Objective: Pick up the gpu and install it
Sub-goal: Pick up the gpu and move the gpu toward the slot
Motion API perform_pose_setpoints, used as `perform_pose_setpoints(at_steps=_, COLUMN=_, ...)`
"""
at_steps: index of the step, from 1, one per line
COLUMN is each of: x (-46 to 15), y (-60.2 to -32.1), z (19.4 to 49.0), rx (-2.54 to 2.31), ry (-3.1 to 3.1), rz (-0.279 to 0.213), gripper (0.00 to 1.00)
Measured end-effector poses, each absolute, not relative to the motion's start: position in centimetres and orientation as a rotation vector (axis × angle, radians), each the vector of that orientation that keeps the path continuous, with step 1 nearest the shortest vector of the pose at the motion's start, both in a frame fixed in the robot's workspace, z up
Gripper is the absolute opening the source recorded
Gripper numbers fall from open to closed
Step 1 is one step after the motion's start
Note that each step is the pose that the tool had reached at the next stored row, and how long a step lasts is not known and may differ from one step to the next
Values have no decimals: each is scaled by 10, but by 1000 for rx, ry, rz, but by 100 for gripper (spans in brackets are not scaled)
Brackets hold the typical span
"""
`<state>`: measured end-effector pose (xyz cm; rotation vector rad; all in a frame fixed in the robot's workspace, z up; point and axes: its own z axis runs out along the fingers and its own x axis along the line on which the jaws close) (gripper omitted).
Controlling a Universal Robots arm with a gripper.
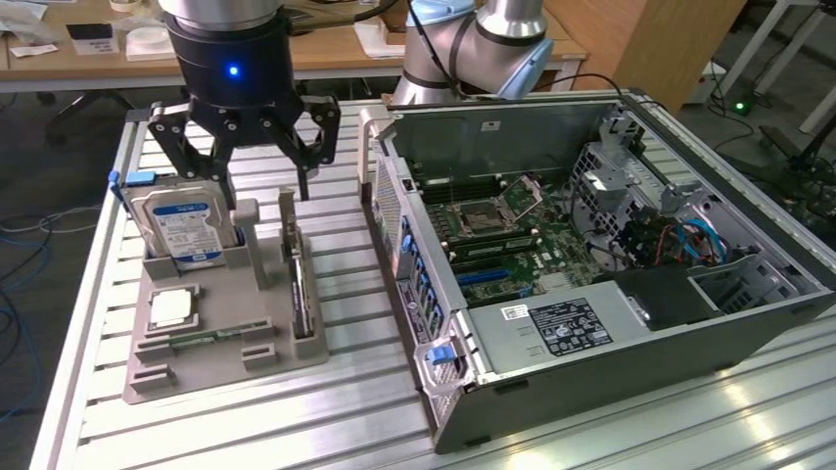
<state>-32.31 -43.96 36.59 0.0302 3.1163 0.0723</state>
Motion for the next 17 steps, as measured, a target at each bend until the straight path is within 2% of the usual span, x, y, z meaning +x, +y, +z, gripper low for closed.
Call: perform_pose_setpoints(at_steps=17, x=-321, y=-438, z=345, rx=-28, ry=3141, rz=86, gripper=71)
